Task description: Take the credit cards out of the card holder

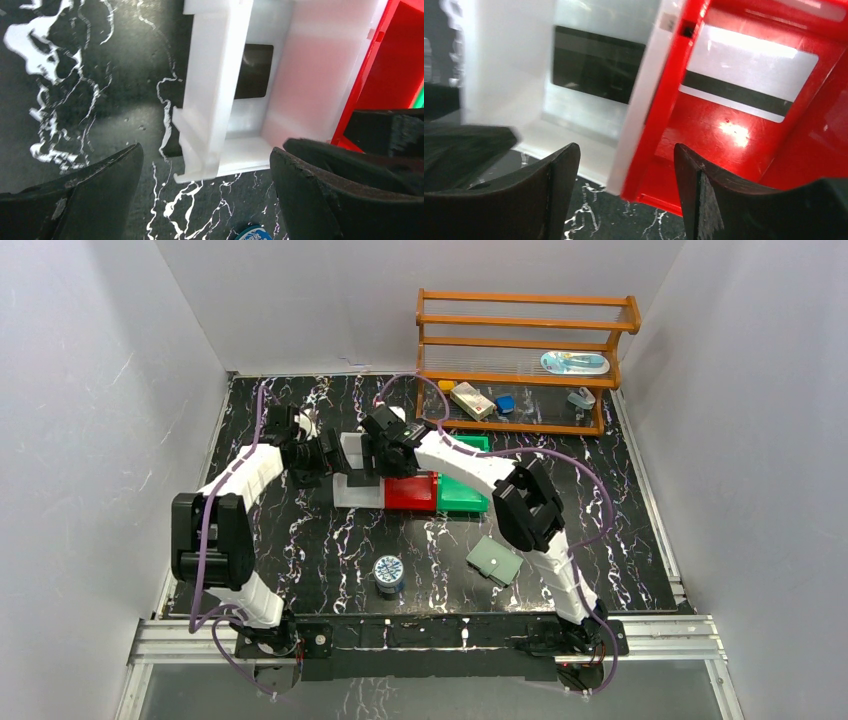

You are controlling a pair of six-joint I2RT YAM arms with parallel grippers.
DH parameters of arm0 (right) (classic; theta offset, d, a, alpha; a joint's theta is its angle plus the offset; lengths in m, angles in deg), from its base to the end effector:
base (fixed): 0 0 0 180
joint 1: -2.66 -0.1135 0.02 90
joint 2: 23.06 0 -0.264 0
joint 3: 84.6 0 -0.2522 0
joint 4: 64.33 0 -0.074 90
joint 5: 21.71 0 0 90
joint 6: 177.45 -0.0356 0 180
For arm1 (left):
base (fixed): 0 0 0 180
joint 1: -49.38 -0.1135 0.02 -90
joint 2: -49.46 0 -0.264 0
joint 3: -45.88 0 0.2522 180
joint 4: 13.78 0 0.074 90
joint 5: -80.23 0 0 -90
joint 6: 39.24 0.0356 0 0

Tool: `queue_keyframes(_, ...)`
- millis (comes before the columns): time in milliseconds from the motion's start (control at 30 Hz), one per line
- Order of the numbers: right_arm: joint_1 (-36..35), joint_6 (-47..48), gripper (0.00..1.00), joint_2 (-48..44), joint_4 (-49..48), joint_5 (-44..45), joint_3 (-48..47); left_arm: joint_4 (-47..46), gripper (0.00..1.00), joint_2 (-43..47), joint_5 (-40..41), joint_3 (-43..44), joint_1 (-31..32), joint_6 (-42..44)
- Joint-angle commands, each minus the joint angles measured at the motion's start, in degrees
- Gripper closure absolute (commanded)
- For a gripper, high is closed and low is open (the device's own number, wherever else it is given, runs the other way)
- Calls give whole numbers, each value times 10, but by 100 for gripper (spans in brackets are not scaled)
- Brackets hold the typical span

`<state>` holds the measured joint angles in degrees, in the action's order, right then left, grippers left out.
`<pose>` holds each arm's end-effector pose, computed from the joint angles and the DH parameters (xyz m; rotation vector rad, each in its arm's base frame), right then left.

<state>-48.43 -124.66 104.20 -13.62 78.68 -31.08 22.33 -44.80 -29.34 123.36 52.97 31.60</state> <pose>0.3190 0.3849 0.2349 -0.2234 2.4930 0.4455 0.3445 -0.0336 0.2182 -0.1961 2.5070 -0.5906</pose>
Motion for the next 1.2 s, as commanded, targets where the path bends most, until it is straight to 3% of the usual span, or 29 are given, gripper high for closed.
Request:
queue_keyframes(0, -12, 0, 23, 18, 47, 34, -12, 35, 2, 63, 69, -10, -1, -21)
queue_keyframes(433, -12, 0, 23, -52, 64, 62, 72, 79, 2, 137, 104, -27, -2, -35)
queue_keyframes(767, -8, 8, 22, -100, 79, 26, 40, 95, 2, 152, 150, -35, -1, -36)
queue_keyframes(933, -8, 14, 32, -117, 22, -29, 41, 96, 2, 149, 188, -29, -2, -39)
queue_keyframes(1167, -13, -3, 41, -48, -1, -86, -30, 99, 2, 134, 212, -18, -2, -50)
